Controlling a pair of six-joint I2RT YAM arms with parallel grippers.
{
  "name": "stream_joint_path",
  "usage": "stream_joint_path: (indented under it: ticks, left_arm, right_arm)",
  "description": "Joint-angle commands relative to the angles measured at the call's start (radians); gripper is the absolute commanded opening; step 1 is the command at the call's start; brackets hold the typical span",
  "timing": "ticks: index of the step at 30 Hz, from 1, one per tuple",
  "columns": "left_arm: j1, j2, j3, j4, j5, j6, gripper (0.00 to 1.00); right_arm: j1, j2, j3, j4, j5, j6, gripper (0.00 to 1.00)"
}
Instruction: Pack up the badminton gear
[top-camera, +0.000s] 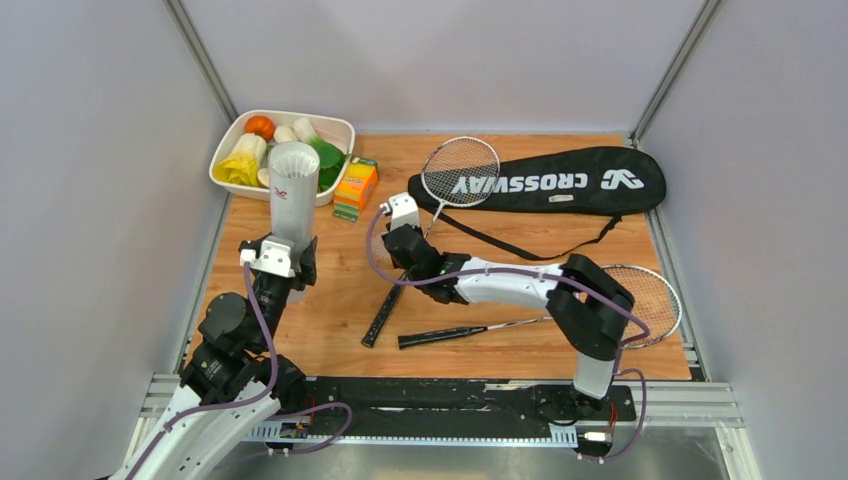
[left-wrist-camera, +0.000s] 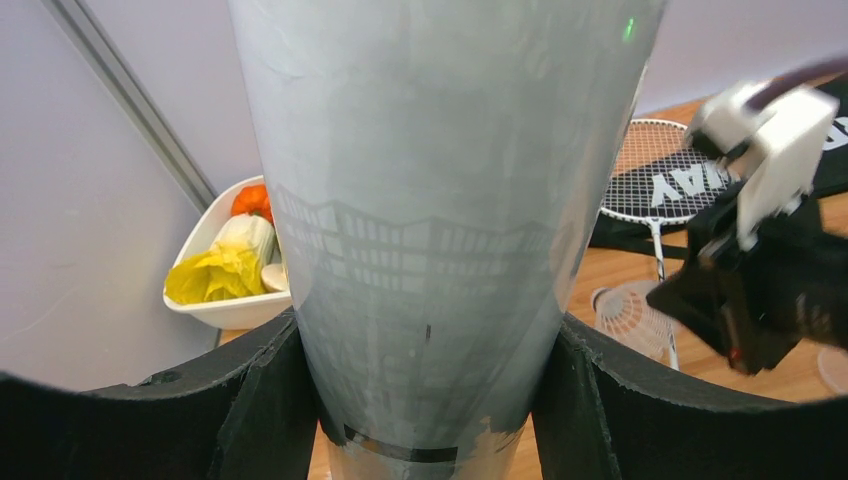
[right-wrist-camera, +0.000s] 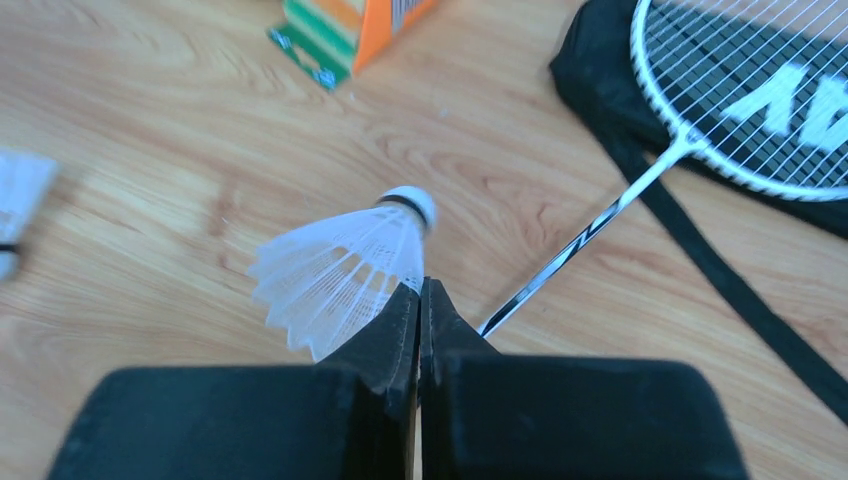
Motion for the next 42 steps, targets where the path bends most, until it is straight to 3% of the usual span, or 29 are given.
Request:
stream_joint_path:
  ticks: [1, 12, 19, 24, 32, 42]
  left_arm:
    - [0.002, 0.005, 0.008, 0.061, 0.024, 0.007, 0.64]
    - [0.002, 0.072, 0.015, 0.043, 0.18, 0.016, 0.64]
    - [0.002, 0.165, 0.034, -0.006, 0.331, 0.044, 0.66]
    - [0.002, 0.236, 0.043, -0.043, 0.43, 0.063, 0.67]
    - [0.002, 0.281, 0.059, -0.089, 0.47, 0.081, 0.67]
    - [0.002, 0.321, 0.075, -0.126, 0.571, 0.108, 0.67]
  right_arm:
    - [-0.047, -0.173, -0.022, 0.029, -0.081, 0.021, 0.0]
    - [-0.32, -0.548, -0.088, -0.065, -0.525, 0.051, 0.0]
    - [-0.58, -0.712, 0.002, -0.23, -1.0, 0.044, 0.0]
    - [-0.723, -0.772, 0.073, -0.258, -1.295, 0.102, 0.0]
    - [-0.752, -0.776, 0.142, -0.272, -1.553, 0.247, 0.0]
    - [-0.753, -0.749, 0.153, -0.274, -1.674, 0.338, 0.0]
